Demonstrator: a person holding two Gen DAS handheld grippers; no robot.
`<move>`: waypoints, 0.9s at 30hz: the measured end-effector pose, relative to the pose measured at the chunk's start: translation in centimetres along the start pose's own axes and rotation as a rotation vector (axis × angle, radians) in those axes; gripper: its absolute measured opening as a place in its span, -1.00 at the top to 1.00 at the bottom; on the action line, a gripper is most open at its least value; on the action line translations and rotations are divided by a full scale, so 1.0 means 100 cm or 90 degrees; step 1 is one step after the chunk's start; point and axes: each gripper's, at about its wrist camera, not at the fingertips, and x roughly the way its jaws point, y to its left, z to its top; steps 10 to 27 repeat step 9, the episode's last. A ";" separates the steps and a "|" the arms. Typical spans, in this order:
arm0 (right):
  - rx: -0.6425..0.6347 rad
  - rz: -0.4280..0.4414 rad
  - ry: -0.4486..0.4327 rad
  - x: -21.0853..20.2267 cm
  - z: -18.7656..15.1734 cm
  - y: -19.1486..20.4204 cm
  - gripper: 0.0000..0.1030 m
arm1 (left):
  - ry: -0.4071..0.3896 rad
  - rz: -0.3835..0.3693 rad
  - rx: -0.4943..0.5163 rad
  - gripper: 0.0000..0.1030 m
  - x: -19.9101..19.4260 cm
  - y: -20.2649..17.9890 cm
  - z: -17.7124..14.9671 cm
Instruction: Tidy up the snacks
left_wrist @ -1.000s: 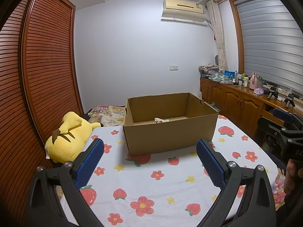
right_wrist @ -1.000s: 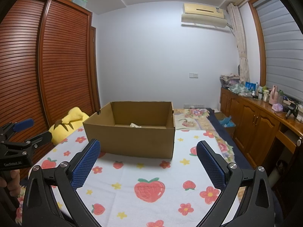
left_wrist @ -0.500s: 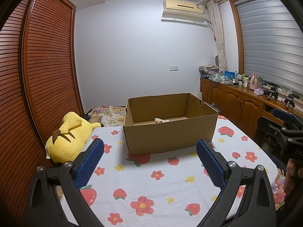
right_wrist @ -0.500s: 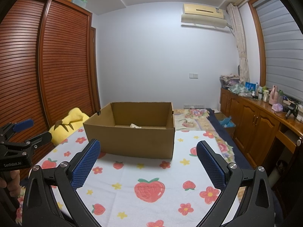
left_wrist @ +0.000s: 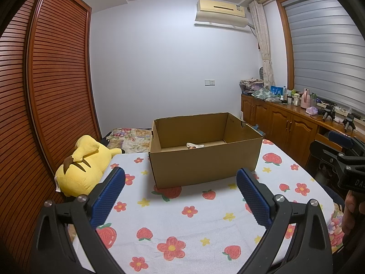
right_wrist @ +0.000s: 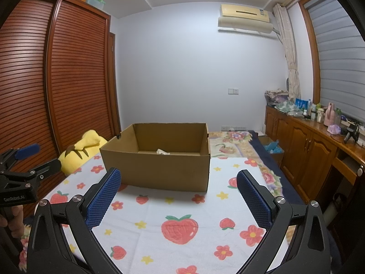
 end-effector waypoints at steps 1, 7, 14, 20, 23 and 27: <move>0.001 0.001 0.000 0.000 0.000 0.000 -1.00 | 0.000 0.000 0.000 -0.92 0.000 0.000 0.000; 0.000 0.000 -0.001 0.000 0.000 0.000 -1.00 | 0.001 0.001 0.000 -0.92 0.000 0.000 0.000; 0.000 0.000 0.000 -0.001 0.000 0.000 -1.00 | 0.000 0.000 0.000 -0.92 0.000 0.000 0.000; 0.000 0.000 0.000 -0.001 0.000 0.000 -1.00 | 0.000 0.000 0.000 -0.92 0.000 0.000 0.000; 0.000 0.000 0.000 -0.001 0.000 0.000 -1.00 | 0.000 0.000 0.000 -0.92 0.000 0.000 0.000; 0.000 0.000 0.000 -0.001 0.000 0.000 -1.00 | 0.000 0.000 0.000 -0.92 0.000 0.000 0.000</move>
